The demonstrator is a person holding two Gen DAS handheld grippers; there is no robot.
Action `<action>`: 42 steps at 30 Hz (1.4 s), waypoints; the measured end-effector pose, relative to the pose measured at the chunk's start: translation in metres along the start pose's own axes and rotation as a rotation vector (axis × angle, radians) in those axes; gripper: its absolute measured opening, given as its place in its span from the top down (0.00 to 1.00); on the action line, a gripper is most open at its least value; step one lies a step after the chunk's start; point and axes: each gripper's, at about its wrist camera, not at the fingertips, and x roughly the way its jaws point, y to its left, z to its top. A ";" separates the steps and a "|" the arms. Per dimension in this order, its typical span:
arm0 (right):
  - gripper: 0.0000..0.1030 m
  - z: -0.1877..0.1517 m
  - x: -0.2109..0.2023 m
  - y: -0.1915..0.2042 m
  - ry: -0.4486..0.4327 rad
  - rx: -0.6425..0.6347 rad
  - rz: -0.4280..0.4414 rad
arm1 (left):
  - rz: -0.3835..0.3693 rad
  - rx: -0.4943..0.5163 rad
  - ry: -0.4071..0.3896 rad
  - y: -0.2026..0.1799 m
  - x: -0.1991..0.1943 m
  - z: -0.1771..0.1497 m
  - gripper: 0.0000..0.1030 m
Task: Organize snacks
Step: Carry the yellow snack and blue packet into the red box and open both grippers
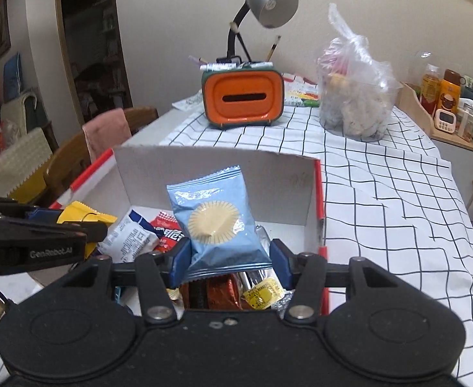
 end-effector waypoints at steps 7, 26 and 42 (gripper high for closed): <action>0.49 0.000 0.014 0.003 0.037 -0.021 -0.004 | 0.011 0.002 0.036 -0.001 0.018 -0.002 0.60; 0.21 -0.005 -0.020 -0.002 -0.017 0.037 0.069 | -0.028 0.003 -0.048 0.000 -0.016 -0.016 0.22; 0.00 -0.024 -0.077 0.007 -0.083 0.024 0.151 | -0.109 -0.028 -0.110 0.010 -0.069 -0.041 0.13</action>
